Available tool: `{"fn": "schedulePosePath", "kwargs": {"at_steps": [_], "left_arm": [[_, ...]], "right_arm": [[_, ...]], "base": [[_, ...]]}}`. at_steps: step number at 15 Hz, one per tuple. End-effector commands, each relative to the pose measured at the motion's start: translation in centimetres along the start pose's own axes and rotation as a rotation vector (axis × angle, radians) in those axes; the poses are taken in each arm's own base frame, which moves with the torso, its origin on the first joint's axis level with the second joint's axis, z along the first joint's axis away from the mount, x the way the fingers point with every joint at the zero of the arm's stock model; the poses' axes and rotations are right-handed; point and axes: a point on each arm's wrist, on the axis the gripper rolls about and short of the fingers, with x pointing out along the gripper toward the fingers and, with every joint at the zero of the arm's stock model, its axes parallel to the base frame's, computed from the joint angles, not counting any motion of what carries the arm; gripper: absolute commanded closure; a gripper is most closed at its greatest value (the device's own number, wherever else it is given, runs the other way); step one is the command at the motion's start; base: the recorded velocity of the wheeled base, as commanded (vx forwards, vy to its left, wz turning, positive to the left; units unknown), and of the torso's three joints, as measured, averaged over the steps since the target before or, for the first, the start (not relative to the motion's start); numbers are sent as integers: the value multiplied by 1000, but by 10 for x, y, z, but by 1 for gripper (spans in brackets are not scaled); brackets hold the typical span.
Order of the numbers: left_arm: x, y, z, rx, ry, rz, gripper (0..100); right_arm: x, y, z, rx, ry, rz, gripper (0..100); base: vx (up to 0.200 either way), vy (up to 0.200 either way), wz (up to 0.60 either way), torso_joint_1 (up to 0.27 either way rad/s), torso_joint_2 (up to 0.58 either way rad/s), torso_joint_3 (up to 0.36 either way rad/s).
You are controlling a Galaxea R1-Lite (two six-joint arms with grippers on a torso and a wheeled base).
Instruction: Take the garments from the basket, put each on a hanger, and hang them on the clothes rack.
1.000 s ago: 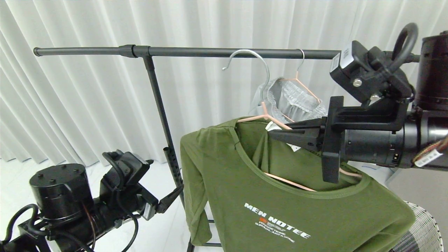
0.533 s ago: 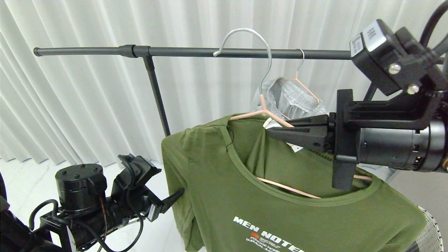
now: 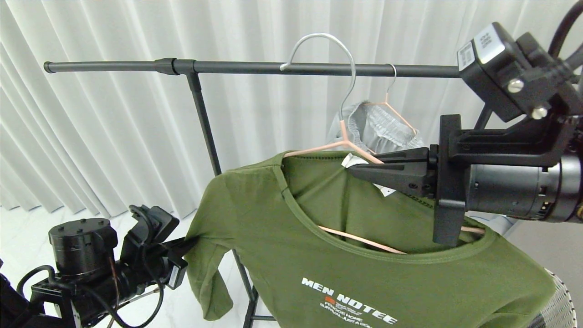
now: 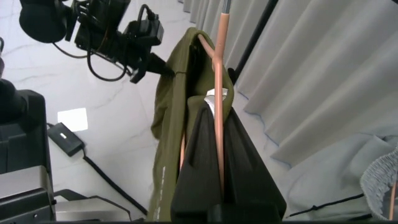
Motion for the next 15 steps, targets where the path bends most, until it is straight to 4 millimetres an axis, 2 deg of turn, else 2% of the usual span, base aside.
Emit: {"fn": "schedulePosePath", "kwargs": {"at_steps": [1,2,3,6,8,12,15], "left_arm": [[-2,2,-1,-2,4,12,100],[-3,2,-2,0,6,11,100],[-5,1,-2,3,9,10,0],[-11,-1,-3,2,13,14,0],[-26,-3,2,13,-20,47,0],[-54,-5,16,-13,-116,103,0],[-55,-4,17,-20,-101,158,0]], "right_arm": [[0,0,1,-2,-4,0,100],[1,-1,1,-1,-2,-3,100],[1,-1,1,-1,-2,-3,100],[0,-4,-1,4,10,-41,100],[-4,-9,-4,9,25,-86,100],[-35,-15,-22,60,101,-208,100],[-70,-12,-35,102,153,-289,100]], "base": [[0,0,0,0,0,0],[0,0,0,0,0,0],[0,0,0,0,0,0],[0,0,0,0,0,0],[0,0,0,0,0,0],[0,0,0,0,0,0],[0,0,0,0,0,0]]}}
